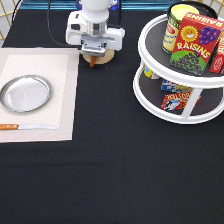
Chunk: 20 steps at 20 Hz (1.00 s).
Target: Arrange plate and fork
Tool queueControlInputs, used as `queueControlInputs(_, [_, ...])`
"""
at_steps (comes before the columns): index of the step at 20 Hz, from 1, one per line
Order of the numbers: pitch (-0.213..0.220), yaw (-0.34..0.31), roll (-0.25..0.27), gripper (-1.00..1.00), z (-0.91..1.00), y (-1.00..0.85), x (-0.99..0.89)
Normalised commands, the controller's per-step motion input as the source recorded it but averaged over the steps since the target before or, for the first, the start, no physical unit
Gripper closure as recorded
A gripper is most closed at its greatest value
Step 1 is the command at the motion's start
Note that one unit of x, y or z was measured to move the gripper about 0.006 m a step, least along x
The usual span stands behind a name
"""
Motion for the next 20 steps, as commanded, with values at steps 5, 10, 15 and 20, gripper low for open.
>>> queueControlInputs(5, [0.000,-0.032,0.005,1.00,0.54,-0.56,0.13])
queueControlInputs(10, [0.003,-0.059,0.000,1.00,0.33,-0.80,0.35])
queueControlInputs(15, [0.001,-0.049,0.000,1.00,0.10,-0.83,0.41])
queueControlInputs(20, [0.000,-0.011,0.000,1.00,0.01,-0.94,0.43])
